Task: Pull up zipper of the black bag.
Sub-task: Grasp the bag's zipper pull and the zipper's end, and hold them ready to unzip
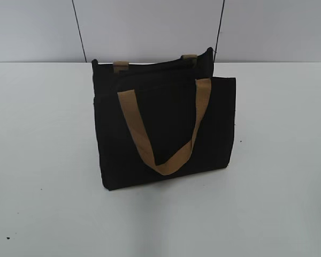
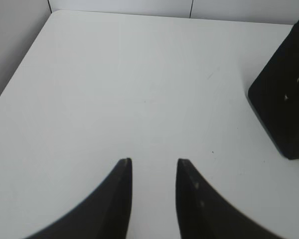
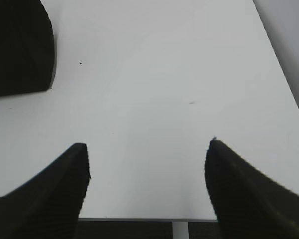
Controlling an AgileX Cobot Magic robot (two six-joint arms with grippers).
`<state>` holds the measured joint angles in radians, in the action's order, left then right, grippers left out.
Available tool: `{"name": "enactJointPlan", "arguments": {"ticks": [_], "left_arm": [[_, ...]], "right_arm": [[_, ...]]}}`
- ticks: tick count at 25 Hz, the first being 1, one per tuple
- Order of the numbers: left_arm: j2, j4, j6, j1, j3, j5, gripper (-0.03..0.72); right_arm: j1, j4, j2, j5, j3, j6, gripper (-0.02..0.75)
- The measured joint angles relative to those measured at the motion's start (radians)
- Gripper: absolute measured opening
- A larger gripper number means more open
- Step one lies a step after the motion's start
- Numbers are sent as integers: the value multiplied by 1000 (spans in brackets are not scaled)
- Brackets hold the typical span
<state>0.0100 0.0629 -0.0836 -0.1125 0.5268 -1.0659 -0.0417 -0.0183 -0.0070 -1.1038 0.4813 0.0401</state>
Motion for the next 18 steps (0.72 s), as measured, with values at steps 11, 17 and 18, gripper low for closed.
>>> {"name": "enactJointPlan", "arguments": {"ticks": [11,17,18], "left_arm": [[-181,-7,1,1,14,424,406],[-403,-56,3,1,-134,906,412],[-451,-54,3,1,-160,977,412]], "right_arm": [[0,0,0,0,0,0,557],[0,0,0,0,0,0,557],[0,0,0,0,0,0,557]]}}
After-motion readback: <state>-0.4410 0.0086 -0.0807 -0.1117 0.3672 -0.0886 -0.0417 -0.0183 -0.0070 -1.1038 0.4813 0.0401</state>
